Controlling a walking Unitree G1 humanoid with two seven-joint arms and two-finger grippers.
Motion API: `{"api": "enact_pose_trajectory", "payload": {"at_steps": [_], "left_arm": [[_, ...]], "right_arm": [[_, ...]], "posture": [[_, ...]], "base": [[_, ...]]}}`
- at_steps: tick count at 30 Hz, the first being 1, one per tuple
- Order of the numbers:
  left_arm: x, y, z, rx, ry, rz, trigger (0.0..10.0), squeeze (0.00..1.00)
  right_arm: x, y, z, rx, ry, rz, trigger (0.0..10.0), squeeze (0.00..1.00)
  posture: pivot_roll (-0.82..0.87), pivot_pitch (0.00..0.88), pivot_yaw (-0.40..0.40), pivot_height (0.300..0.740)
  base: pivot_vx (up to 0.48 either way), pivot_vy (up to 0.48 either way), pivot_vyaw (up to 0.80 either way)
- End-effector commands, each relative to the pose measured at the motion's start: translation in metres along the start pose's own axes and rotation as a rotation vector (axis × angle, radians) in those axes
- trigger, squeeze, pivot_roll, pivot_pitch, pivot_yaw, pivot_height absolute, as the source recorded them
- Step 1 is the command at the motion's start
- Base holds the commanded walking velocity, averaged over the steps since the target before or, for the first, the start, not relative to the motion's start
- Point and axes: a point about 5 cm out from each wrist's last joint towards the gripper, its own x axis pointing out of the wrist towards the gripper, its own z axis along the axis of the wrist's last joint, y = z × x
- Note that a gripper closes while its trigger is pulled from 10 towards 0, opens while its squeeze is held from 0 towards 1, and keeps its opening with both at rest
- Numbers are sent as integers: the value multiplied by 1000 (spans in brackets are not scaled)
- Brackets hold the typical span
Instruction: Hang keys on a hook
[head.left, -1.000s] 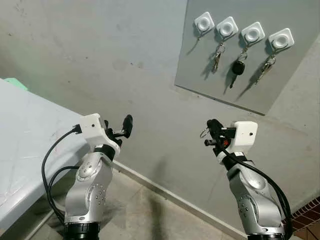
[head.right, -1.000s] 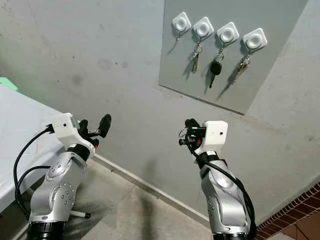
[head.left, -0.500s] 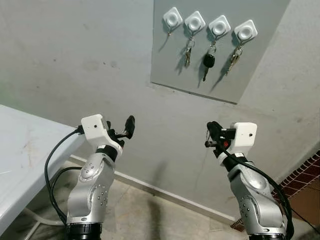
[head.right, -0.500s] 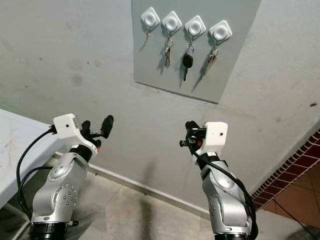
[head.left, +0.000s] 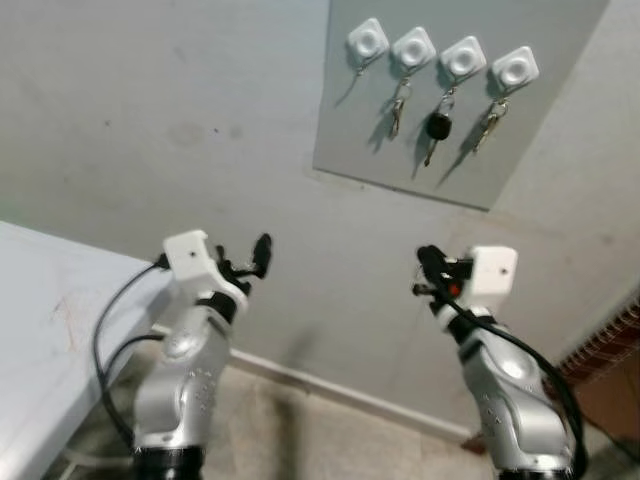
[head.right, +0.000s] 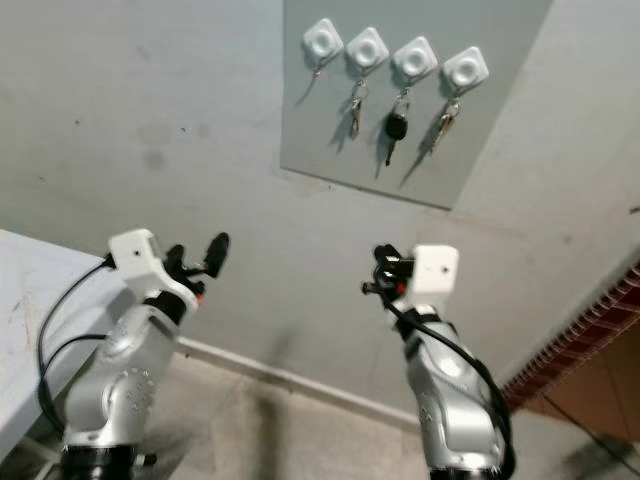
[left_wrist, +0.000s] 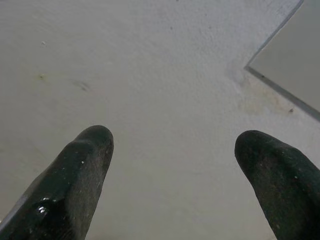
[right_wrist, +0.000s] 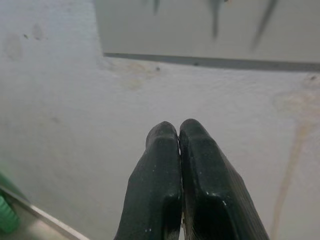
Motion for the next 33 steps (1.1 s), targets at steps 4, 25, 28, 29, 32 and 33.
{"api": "enact_pose_trajectory", "payload": {"at_steps": [4,25,28,29,32,33], "left_arm": [[2,-10,-2,11,22,-19,10000,0],[3,-10,-4,14,41,-22,10000,0],[4,-10,-4,13,45,-23,10000,0],[4,-10,-4,12,48,-23,10000,0],[4,-9,-4,11,50,-23,10000,0],[4,-9,-4,11,51,-23,10000,0]], "right_arm": [[-3,-8,6,-16,-12,-33,10000,0],[-3,-16,6,-22,-11,-135,10000,0],[-2,-16,6,-23,-9,-140,10000,0],[-2,-16,6,-25,-9,-142,10000,0],[-2,-15,6,-25,-9,-141,10000,0],[-2,-15,6,-25,-9,-141,10000,0]], "posture": [[45,0,-37,715],[39,0,-31,702],[39,0,-31,702],[38,0,-30,702],[38,0,-30,702],[38,0,-30,702]], "base": [[0,0,-650],[0,0,-212],[0,0,0],[0,0,0],[0,176,0],[0,274,0]]}}
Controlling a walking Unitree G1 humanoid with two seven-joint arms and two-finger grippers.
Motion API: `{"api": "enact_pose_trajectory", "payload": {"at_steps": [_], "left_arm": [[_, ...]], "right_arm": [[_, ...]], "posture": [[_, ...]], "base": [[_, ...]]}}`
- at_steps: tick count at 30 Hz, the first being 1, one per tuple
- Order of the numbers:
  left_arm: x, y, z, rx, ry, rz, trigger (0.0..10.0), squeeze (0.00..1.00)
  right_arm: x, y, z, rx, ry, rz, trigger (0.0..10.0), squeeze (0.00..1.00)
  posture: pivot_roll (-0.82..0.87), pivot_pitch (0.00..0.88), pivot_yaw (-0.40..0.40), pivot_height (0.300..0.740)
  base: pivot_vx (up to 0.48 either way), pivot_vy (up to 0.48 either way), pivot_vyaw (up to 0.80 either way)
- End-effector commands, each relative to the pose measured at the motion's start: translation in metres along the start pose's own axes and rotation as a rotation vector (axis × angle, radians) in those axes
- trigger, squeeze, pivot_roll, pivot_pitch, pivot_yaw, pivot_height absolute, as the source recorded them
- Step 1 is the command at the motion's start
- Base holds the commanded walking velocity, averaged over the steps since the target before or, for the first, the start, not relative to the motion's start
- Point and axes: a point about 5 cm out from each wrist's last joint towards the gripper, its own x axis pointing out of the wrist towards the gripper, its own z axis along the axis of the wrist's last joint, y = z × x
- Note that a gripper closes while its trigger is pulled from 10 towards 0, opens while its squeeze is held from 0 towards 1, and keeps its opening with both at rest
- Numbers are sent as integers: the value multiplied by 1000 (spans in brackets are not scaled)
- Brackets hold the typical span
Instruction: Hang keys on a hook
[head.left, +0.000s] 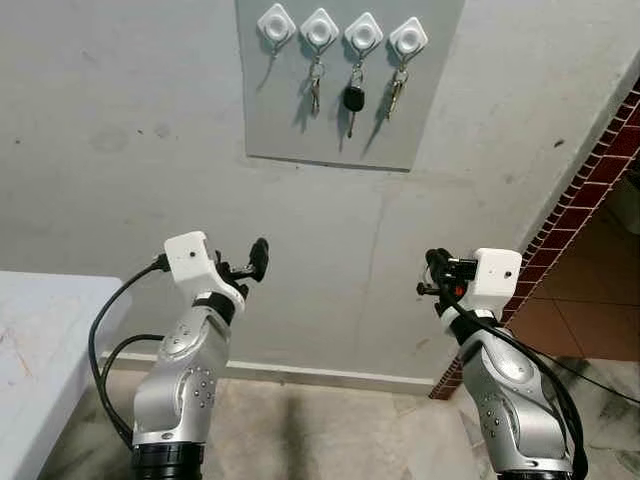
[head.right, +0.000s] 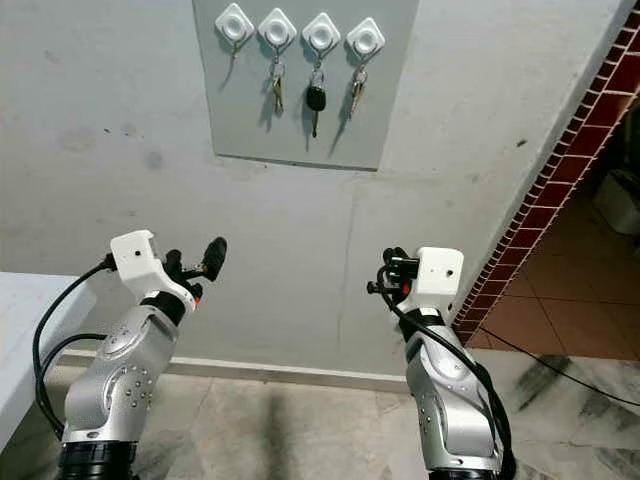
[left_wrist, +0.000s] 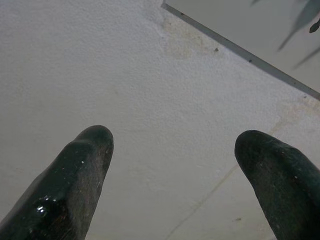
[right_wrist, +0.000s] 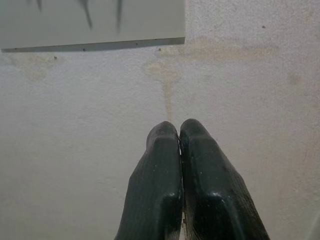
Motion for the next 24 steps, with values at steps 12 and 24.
{"api": "enact_pose_trajectory", "payload": {"at_steps": [12,24], "left_arm": [[2,-3,1,-3,15,-22,10000,0],[3,-4,3,41,-2,-8,10000,0]], "right_arm": [[1,2,6,-2,-18,-2,10000,0],[0,3,5,3,-14,-4,10000,0]], "posture": [[38,0,-28,702],[37,0,-26,702]], "base": [[0,281,0],[0,94,0]]}}
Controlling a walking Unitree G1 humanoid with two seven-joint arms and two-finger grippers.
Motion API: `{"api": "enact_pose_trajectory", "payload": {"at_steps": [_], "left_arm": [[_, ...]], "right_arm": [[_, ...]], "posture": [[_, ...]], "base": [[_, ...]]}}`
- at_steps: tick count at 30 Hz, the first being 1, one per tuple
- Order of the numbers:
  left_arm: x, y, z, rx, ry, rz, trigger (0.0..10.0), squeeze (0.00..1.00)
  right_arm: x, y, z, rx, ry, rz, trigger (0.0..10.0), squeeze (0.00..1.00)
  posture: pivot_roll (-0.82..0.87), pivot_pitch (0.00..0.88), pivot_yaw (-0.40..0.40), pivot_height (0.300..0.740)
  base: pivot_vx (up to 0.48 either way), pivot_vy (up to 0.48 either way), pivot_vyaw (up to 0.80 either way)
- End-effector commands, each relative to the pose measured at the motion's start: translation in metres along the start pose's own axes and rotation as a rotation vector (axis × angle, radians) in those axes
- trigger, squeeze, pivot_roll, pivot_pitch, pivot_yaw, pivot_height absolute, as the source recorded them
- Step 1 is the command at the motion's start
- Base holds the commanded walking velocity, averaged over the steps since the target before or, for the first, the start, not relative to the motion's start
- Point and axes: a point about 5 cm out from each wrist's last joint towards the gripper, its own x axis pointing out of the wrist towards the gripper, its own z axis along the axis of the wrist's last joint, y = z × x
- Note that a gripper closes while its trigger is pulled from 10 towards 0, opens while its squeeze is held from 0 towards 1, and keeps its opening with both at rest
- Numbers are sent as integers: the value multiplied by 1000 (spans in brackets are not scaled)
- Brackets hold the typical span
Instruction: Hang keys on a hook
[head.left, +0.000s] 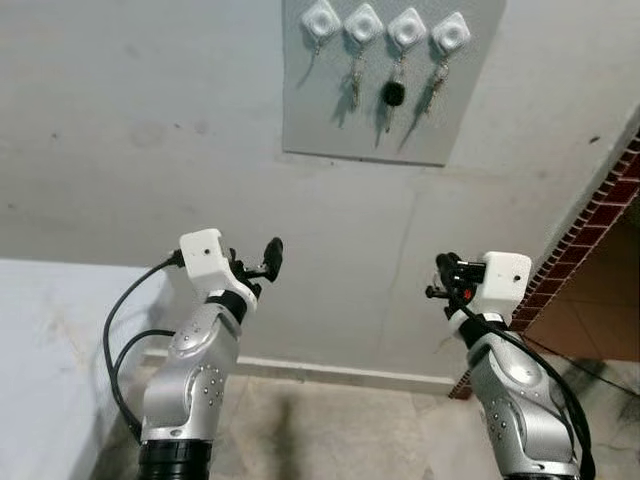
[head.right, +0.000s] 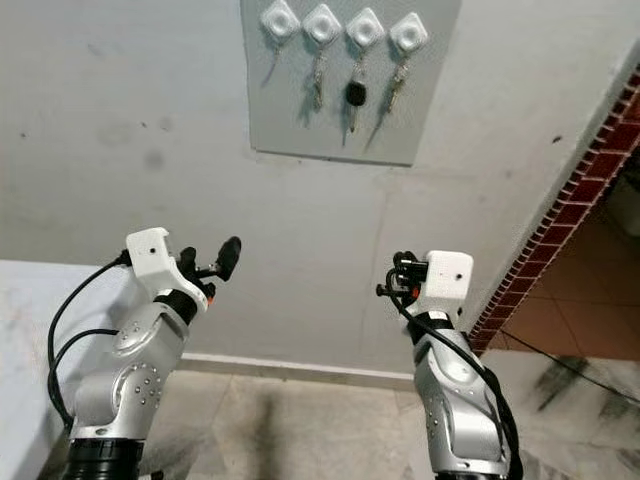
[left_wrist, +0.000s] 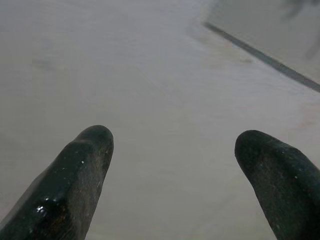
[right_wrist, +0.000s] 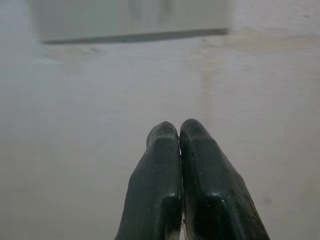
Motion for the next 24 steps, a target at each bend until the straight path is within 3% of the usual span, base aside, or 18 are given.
{"api": "enact_pose_trajectory", "payload": {"at_steps": [1,10,12,17,24], "left_arm": [[1,-8,-1,9,2,-13,10000,0],[1,-9,0,6,-1,-22,10000,0],[2,-9,2,2,-7,-18,10000,0],[2,-8,6,1,-18,-15,10000,0],[3,-6,10,-15,-40,-2,10000,0]], "right_arm": [[0,-7,7,-17,-20,-21,10000,0],[-2,-5,9,-12,-37,-8,10000,0],[-4,-1,13,13,-65,58,10000,0],[-5,-1,15,10,-71,71,10000,0],[-4,-1,16,6,-74,84,10000,0]], "posture": [[37,0,-26,702],[32,0,-22,702],[32,0,-21,702],[31,0,-22,702],[32,0,-25,702]], "base": [[0,0,0],[0,0,0],[0,0,0],[0,0,0],[289,0,0]]}}
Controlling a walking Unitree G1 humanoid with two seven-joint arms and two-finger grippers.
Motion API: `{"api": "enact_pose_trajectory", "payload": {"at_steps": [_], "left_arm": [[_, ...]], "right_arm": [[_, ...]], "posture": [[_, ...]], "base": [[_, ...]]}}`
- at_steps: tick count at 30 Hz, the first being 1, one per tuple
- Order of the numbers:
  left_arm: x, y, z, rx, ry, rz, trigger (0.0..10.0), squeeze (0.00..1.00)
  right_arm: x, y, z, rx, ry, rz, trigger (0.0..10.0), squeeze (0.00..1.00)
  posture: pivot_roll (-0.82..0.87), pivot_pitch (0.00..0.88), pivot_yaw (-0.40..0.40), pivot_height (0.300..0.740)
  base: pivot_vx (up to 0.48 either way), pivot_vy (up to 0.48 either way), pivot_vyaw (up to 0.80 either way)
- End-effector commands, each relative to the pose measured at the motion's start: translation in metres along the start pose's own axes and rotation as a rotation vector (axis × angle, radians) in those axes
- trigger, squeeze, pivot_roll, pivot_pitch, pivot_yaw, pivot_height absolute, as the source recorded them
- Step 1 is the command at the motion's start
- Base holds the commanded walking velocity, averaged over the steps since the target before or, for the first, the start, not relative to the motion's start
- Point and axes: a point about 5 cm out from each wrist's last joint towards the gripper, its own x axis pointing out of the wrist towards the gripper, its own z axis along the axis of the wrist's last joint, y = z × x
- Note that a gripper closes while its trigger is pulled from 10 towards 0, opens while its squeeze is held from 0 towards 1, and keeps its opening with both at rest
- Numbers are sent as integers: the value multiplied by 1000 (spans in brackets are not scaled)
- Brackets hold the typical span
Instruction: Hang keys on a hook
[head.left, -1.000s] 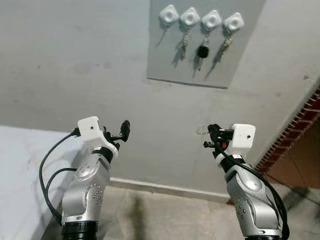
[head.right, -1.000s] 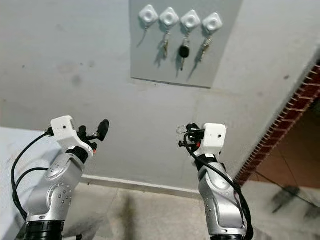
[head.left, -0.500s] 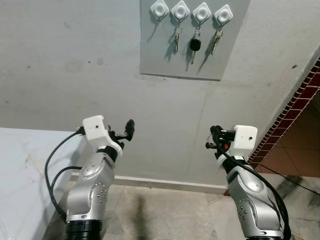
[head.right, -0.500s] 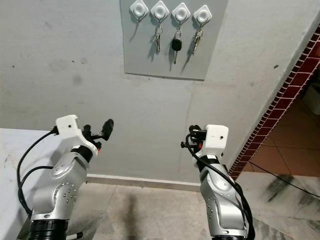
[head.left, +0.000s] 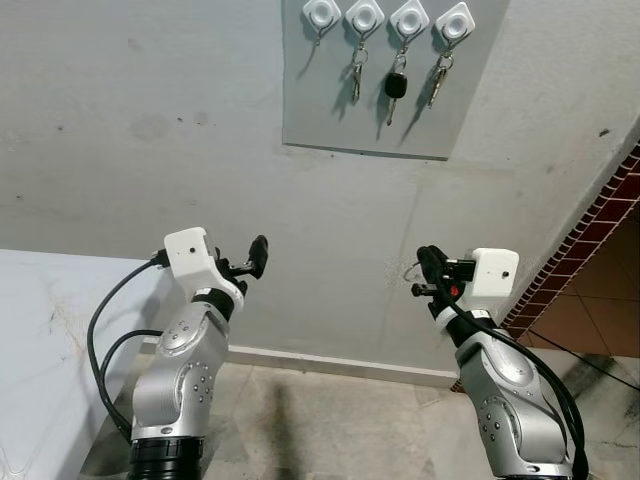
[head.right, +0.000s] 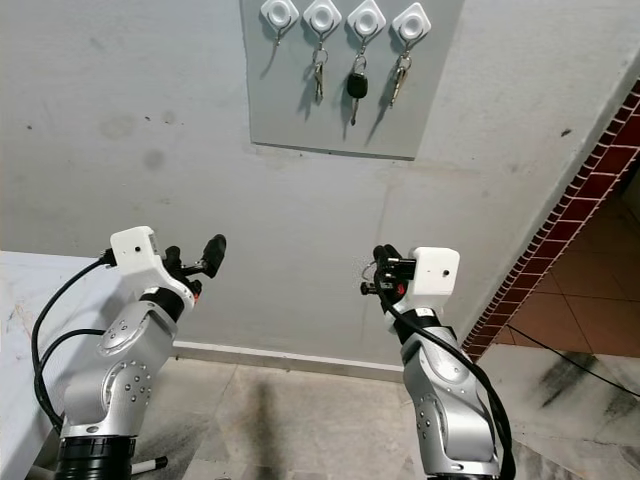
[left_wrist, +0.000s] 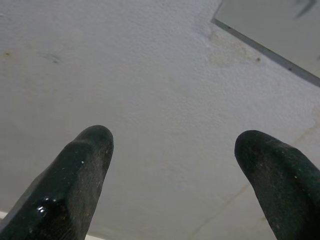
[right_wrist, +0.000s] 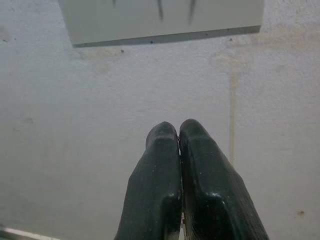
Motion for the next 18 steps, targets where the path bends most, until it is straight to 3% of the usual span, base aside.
{"api": "enact_pose_trajectory", "payload": {"at_steps": [1,18], "left_arm": [[2,-4,10,-1,-37,-8,10000,0],[3,-4,12,-10,-45,-1,10000,0]], "right_arm": [[0,-1,10,-11,-43,7,10000,0],[1,-1,10,-15,-45,17,10000,0]], "posture": [[32,0,-25,702],[33,0,-27,702]], "base": [[349,0,0],[369,0,0]]}}
